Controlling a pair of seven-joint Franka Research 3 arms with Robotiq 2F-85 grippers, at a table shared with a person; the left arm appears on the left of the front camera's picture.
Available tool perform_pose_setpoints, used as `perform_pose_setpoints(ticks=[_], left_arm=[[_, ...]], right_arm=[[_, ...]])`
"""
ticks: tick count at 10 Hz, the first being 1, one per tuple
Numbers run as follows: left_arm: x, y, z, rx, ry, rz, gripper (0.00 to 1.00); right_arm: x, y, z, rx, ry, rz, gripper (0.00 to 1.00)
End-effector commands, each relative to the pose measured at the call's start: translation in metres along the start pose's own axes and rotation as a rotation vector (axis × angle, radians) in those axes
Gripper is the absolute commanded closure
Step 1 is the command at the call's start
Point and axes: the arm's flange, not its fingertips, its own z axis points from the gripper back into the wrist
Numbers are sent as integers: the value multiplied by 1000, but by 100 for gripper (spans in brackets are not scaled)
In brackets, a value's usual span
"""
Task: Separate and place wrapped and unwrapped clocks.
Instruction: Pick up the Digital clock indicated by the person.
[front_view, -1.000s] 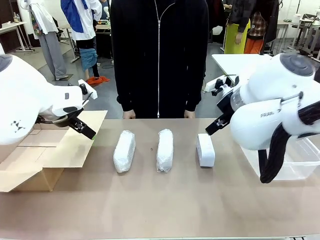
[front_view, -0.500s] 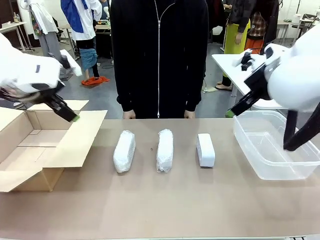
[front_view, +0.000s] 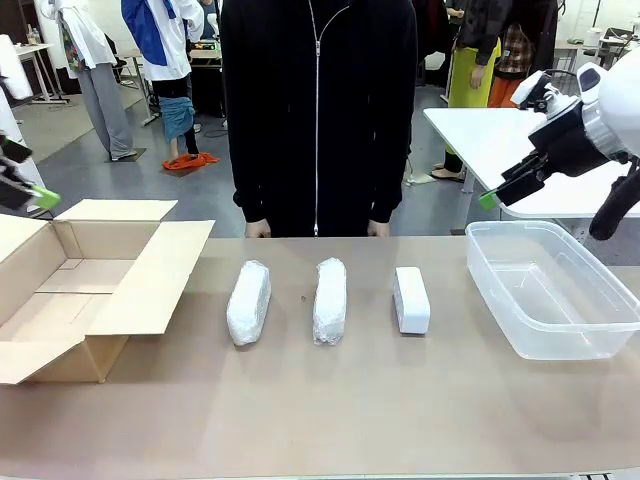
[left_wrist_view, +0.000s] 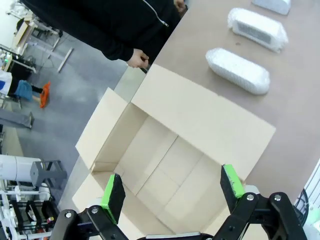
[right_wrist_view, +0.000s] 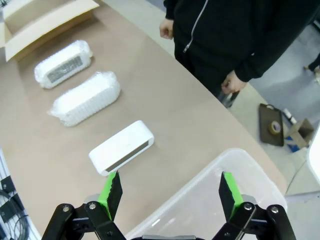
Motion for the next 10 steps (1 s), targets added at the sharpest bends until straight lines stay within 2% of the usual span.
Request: perform_pose_setpoints(ticks=[1,2,4,7,8,10], left_arm=[[-30,4,12,-8,7,-24,0],[-34,13,22,1,6,-21,0],[-34,29,35,-40,-13,-47,0],[-39,50,44,-67,38,-36,0],[-38,54,48,-75,36,-51,0],[-46,57,53,-103,15,-75,0]], right_arm=[[-6,-39,-7,70,-45,52,0],[-13,-55,-2,90,-39,105,0],[-19,-76,9,81,36,197,0],[-32,-84,20,108,194,334,0],[-36,-86,22,98,233,349,0],[-42,-97,35,89,241,345,0]])
